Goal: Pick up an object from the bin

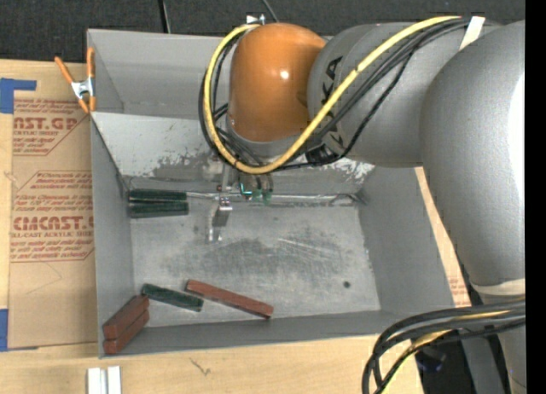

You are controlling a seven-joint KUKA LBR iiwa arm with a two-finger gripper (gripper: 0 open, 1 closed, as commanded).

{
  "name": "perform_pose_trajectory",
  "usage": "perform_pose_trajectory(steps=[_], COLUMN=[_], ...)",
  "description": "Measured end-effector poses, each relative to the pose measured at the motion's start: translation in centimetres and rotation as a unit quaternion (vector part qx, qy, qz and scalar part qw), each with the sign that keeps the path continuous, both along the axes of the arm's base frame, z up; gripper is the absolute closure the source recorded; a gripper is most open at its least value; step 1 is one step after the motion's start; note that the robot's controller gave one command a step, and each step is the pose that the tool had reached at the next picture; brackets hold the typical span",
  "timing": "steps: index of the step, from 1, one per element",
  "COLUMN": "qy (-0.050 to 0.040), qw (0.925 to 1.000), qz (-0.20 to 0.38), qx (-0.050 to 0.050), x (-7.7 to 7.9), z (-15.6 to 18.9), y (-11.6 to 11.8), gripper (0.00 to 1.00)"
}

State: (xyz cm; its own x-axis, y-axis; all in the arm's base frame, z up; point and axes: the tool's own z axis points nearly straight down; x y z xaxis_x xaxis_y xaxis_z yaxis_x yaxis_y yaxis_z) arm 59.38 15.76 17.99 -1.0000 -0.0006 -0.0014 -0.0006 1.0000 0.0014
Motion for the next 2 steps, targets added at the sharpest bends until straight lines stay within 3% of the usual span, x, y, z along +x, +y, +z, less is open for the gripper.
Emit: perform_pose_trajectory(steps=[1,2], qy=[-0.003,-0.0003], qw=[0.9997,1.0], qz=[0.023,-0.004], qx=[0.0,0.0], x=[-1.3,-4.8], z=[-5.4,-9.8], y=[0.2,0.1], gripper=[0.0,0.0])
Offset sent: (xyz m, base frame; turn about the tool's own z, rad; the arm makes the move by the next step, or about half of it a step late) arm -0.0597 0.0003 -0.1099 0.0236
